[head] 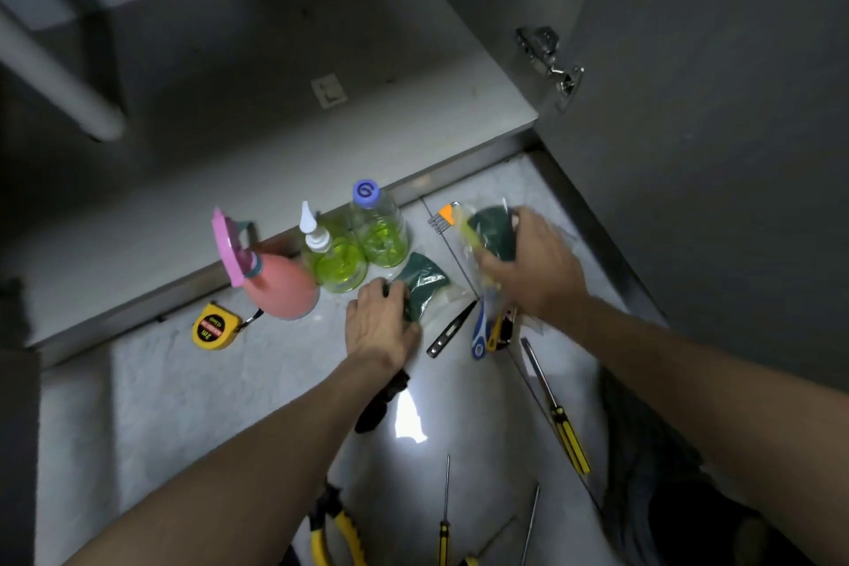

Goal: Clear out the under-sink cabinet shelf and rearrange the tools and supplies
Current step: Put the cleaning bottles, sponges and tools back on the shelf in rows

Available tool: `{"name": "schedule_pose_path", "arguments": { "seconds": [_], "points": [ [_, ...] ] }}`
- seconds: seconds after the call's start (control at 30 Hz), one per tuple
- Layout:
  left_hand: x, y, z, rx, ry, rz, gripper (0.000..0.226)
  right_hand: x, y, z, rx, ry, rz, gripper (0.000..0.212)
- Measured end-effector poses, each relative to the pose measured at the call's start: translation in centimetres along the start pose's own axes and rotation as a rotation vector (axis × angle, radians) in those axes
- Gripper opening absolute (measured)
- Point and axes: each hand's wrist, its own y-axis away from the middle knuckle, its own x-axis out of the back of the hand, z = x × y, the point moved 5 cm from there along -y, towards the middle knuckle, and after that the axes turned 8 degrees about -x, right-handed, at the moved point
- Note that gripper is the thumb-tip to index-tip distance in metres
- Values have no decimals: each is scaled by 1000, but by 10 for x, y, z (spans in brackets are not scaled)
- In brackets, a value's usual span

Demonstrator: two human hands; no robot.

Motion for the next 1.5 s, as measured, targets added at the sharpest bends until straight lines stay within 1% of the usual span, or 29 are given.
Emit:
{"name": "schedule_pose_path", "arguments": {
  "seconds": [0.07, 0.1, 0.23, 0.33, 0.43, 0.6, 0.67, 0.73, 0.8, 0.83, 0.87, 0.93, 1.0, 1.03, 1.07, 1.13, 1.2, 1.3, 1.37, 1.5],
  "points": [
    [2, -3, 0, 15, -11, 0, 40, 0, -40, -4, -104, -31, 0, 63],
    [4, -3, -1, 13, -8, 6, 39, -1, -58, -6, -123, -17, -2, 64],
    [6, -3, 1, -64, -38, 2, 37, -12, -111, -10, -83, 104, 86, 62],
    [1, -5, 2, -67, -50, -31, 41, -29, -132, -8, -56, 199, 82, 64],
    [-2, -7, 3, -41, -10, -35, 44, -46, -133, 2, -26, 289, 23, 62],
    [-5, -8, 7, -37, -17, -85, 60, -38, -118, 13, 18, 245, -81, 52],
    [0, -8, 10, -74, -30, -32, 57, -24, -102, 14, 80, 188, -54, 45],
    [9, -6, 24, -195, 10, 96, 45, -11, -74, 22, 113, 128, 45, 38],
    [14, -8, 47, -321, 100, 191, 26, -6, -43, 39, 18, 114, 106, 38],
    [12, -12, 60, -344, 138, 176, 20, -7, -29, 49, -66, 131, 102, 41],
    [8, -17, 72, -333, 165, 123, 18, -10, -17, 59, -149, 169, 72, 45],
    [-8, -27, 92, -275, 153, -11, 22, -18, 2, 74, -264, 239, -22, 52],
    [-26, -33, 103, -215, 132, -93, 35, -23, 16, 85, -332, 181, -78, 55],
    [-32, -34, 106, -182, 157, -104, 39, -23, 21, 89, -349, 114, -74, 55],
    [-37, -35, 107, -153, 187, -98, 40, -22, 23, 90, -351, 45, -56, 52],
    [-41, -35, 108, -132, 223, -69, 36, -18, 24, 89, -333, -43, -1, 47],
    [-43, -31, 105, -150, 221, -50, 30, -12, 20, 86, -327, -104, 83, 44],
    [-49, -19, 95, -188, 203, -72, 22, -4, 14, 79, -307, -231, 180, 43],
    [-54, -11, 89, -186, 207, -97, 19, 2, 9, 70, -237, -303, 249, 41],
    [-55, -6, 87, -191, 179, -98, 19, 18, 3, 42, -11, -349, 384, 44]
  ]
}}
